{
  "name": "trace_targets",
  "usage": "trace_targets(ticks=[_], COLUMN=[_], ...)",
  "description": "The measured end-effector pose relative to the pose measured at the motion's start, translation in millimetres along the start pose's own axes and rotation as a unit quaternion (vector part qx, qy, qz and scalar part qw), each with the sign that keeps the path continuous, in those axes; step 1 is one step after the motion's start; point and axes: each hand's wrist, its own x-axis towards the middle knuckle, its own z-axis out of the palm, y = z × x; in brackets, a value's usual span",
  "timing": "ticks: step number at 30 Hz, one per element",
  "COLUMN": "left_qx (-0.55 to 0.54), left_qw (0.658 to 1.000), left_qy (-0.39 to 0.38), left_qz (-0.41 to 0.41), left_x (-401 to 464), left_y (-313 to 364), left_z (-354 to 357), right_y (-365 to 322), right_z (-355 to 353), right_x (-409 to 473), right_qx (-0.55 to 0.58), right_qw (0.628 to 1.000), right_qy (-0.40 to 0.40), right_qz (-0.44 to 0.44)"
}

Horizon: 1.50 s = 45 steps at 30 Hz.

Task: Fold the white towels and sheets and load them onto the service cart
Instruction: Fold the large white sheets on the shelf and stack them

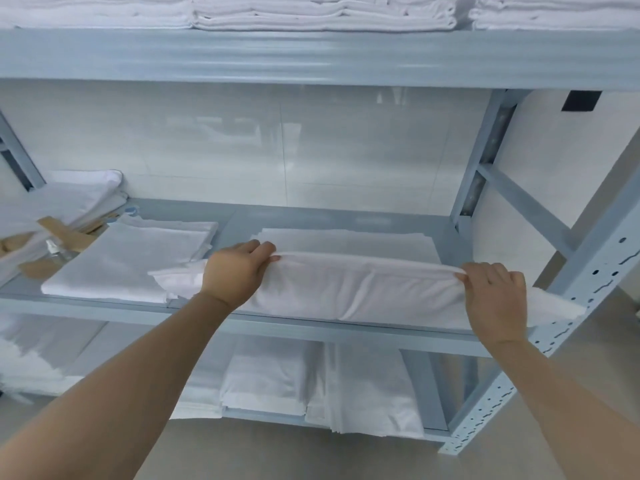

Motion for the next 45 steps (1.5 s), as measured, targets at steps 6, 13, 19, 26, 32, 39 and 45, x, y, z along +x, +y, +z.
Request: trace_targets(ticks=[6,13,19,26,32,39,45], left_qx=[-0.004,-0.026,-0.02,-0.004,0.04,-0.011,-0.022], left_qw=[1.0,1.0,0.999,0.996,0.966,0.947,0.98], left_qy=[-0.002,-0.012,-0.037,-0.091,-0.255,-0.291,-0.108], left_qz=[-0.002,0.01,0.014,0.016,-0.026,-0.135,-0.167], left_x=[47.6,87.2,117.0,169.8,147.5,87.1,129.9], left_y=[-28.8,-57.0,-76.8,-114.7,-125.8,-120.5,-141.5], left_z=[26.8,85.0,138.9,231.9,373.7,463.5,473.1], right_y=[6.0,14.6,28.9,53.8,64.4,68.8,74.6], right_z=[32.6,98.7,158.1,255.8,405.0,473.9,477.5], right_x=[55.2,94.9,124.0,170.2,129.7,68.2,130.0], right_qx=[-0.027,-0.061,-0.054,0.003,-0.021,0.049,0.092], right_qw=[0.999,0.997,0.996,0.994,0.946,0.928,0.967], right_qy=[0.018,-0.004,-0.035,-0.08,-0.323,-0.366,-0.224], right_qz=[-0.032,-0.048,-0.054,-0.077,-0.007,0.056,0.08])
